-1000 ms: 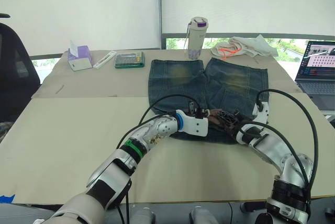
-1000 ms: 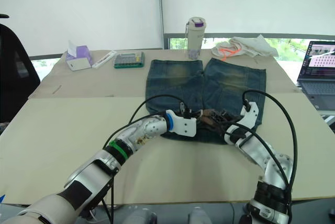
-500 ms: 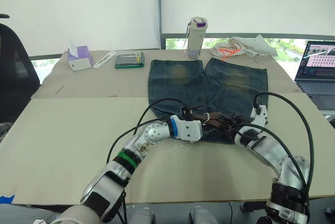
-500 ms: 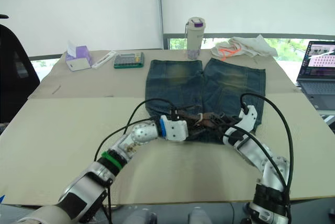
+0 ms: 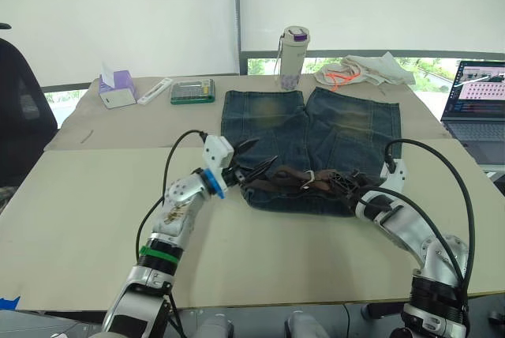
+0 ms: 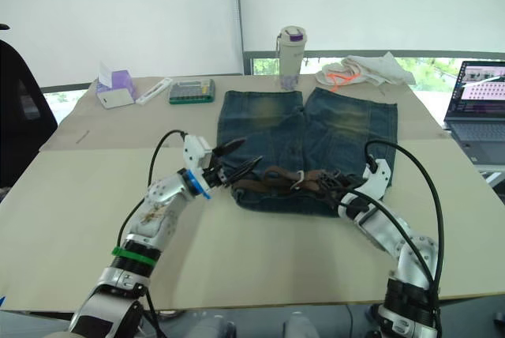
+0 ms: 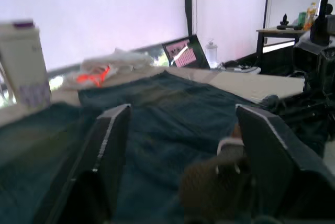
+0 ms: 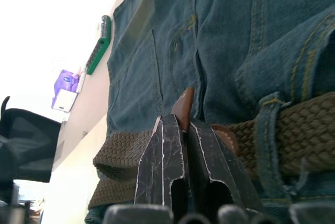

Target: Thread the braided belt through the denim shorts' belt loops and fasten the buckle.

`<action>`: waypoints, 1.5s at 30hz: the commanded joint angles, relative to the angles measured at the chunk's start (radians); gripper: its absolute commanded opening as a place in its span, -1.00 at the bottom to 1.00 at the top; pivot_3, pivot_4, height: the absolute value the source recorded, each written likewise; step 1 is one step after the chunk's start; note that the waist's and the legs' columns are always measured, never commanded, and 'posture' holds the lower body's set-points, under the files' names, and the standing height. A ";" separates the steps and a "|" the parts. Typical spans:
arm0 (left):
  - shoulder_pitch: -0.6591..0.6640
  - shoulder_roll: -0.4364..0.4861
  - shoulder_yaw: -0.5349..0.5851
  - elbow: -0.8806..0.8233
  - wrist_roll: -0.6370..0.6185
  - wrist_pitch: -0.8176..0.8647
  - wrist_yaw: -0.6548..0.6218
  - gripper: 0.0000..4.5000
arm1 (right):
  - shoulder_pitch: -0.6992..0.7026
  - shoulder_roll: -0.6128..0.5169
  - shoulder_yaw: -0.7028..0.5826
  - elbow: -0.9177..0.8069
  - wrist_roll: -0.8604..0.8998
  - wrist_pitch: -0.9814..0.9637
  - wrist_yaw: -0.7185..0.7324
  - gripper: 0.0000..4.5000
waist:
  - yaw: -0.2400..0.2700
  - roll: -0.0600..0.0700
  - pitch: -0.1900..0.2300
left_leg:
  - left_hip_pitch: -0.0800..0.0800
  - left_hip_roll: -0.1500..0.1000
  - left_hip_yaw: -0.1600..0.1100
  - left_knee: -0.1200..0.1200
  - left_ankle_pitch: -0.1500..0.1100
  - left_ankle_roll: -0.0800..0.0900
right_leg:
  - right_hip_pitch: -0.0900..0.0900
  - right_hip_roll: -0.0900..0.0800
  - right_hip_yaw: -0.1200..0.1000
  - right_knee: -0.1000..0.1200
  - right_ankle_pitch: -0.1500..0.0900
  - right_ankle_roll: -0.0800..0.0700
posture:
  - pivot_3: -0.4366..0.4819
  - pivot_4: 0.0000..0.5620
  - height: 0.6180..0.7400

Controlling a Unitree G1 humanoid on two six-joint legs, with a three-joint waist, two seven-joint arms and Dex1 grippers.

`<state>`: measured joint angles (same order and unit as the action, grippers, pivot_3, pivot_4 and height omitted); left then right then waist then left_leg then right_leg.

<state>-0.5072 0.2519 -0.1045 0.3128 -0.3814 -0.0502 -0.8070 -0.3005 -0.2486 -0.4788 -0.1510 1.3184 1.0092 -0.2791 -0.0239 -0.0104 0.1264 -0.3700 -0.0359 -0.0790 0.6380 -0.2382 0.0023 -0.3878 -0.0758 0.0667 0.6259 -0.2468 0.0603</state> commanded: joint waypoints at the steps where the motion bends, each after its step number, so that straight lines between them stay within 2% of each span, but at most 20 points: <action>1: -0.003 0.019 0.023 0.003 0.001 0.007 -0.045 -0.14 | 0.000 -0.013 -0.009 -0.030 0.029 -0.028 -0.005 -1.00 | 0.002 0.000 0.000 | 0.000 0.000 0.000 0.000 0.000 0.000 | 0.000 0.000 0.000 -0.001 0.000 0.000 | -0.05 -0.47 1.00; 6: 0.011 0.028 -0.003 0.035 0.043 0.028 -0.078 -0.90 | 0.007 -0.014 -0.007 -0.036 0.030 -0.034 -0.007 -1.00 | 0.005 0.000 0.000 | 0.000 0.000 0.001 0.000 0.000 0.000 | 0.000 -0.001 0.000 -0.001 0.000 0.000 | -0.05 -0.47 1.00; 7: 0.010 0.025 -0.014 0.051 0.064 0.019 -0.081 -0.98 | 0.010 -0.011 -0.005 -0.040 0.031 -0.035 -0.009 -1.00 | 0.005 0.000 0.000 | 0.000 0.000 0.001 0.000 0.000 0.000 | 0.000 0.000 0.000 -0.001 0.000 0.000 | -0.05 -0.47 1.00; 13: -0.008 -0.002 -0.062 0.130 0.157 0.034 -0.057 -0.98 | 0.022 -0.033 0.009 -0.062 0.018 -0.027 0.002 -1.00 | 0.006 0.000 0.000 | 0.000 0.000 0.001 0.000 0.000 0.000 | 0.000 -0.001 0.000 -0.002 0.000 0.000 | -0.05 -0.47 1.00; 17: -0.005 0.010 -0.089 0.156 0.220 0.041 -0.050 -0.98 | 0.049 -0.124 0.027 -0.087 -0.018 -0.011 0.055 -1.00 | 0.008 0.000 0.000 | 0.000 -0.001 0.001 0.000 0.000 0.000 | 0.000 -0.001 0.000 -0.002 0.000 0.000 | -0.05 -0.47 1.00; 23: 0.011 0.023 -0.080 0.155 0.248 0.056 -0.047 -0.98 | 0.119 -0.359 0.096 -0.111 -0.205 -0.013 0.230 -1.00 | 0.009 0.000 0.000 | 0.000 0.000 0.004 0.000 0.000 0.001 | 0.001 -0.001 0.000 -0.004 0.000 0.000 | -0.05 -0.47 1.00; 35: 0.046 0.055 -0.073 0.134 0.258 0.049 -0.051 -0.98 | 0.138 -0.580 0.069 0.015 -0.517 -0.146 0.469 -1.00 | 0.011 0.000 0.000 | 0.000 0.000 0.005 0.000 -0.001 0.002 | 0.002 -0.001 0.000 -0.005 -0.001 0.000 | -0.05 -0.47 1.00; 45: 0.055 0.068 -0.065 0.129 0.260 0.029 -0.043 -0.98 | 0.197 -0.594 0.072 0.070 -0.680 -0.218 0.560 -1.00 | 0.018 0.001 -0.001 | 0.000 0.000 0.004 0.000 -0.001 0.002 | 0.003 -0.001 0.000 -0.006 -0.001 0.000 | -0.05 -0.47 1.00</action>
<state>-0.4707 0.2907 -0.1853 0.4217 -0.1477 -0.0248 -0.8657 -0.1089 -0.8270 -0.3700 -0.0850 0.6855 0.8201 0.2841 -0.0063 -0.0096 0.1256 -0.3699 -0.0361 -0.0746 0.6381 -0.2396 0.0046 -0.3850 -0.0771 0.0668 0.6194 -0.2473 0.0604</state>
